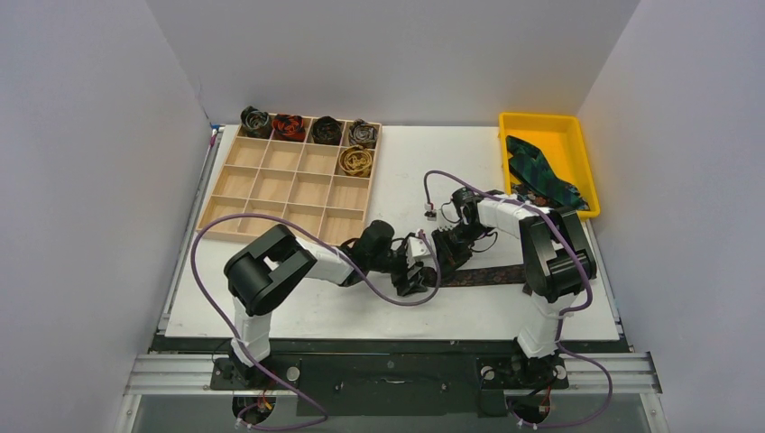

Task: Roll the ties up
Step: Roll the tie at the center of the board.

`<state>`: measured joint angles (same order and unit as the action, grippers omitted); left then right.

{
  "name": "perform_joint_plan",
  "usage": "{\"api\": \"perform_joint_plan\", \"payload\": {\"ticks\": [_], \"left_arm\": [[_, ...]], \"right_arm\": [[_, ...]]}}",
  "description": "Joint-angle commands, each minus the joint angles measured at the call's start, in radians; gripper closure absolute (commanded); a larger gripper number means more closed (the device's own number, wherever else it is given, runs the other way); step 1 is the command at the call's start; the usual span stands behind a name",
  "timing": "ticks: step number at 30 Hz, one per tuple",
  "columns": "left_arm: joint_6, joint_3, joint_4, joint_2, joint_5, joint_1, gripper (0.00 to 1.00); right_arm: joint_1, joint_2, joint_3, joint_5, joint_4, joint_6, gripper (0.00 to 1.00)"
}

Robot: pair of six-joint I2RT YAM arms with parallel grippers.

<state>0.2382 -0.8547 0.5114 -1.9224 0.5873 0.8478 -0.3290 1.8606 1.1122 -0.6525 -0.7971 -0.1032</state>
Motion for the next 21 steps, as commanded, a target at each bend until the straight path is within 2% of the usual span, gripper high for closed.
{"api": "perform_joint_plan", "payload": {"ticks": [1, 4, 6, 13, 18, 21], "left_arm": [[-0.104, -0.034, 0.068, -0.036, -0.004, 0.003, 0.32], [-0.11, -0.003, 0.101, -0.018, 0.02, 0.001, 0.48], [-0.11, 0.02, 0.109, 0.005, 0.027, 0.0, 0.54], [-0.143, 0.035, 0.144, 0.064, 0.037, 0.0, 0.55], [-0.157, 0.018, 0.158, 0.03, 0.024, 0.002, 0.56], [-0.158, 0.017, 0.17, -0.005, 0.012, 0.002, 0.6]], "right_arm": [[-0.025, 0.027, -0.024, 0.109, 0.128, 0.007, 1.0], [-0.035, 0.019, -0.03, 0.115, 0.137, 0.018, 1.0], [-0.038, 0.017, -0.033, 0.113, 0.149, 0.035, 1.0], [-0.09, 0.038, 0.017, 0.086, 0.217, 0.135, 1.0], [-0.105, 0.028, 0.011, 0.08, 0.286, 0.177, 1.0], [-0.105, 0.032, 0.002, 0.07, 0.305, 0.19, 1.0]]}}
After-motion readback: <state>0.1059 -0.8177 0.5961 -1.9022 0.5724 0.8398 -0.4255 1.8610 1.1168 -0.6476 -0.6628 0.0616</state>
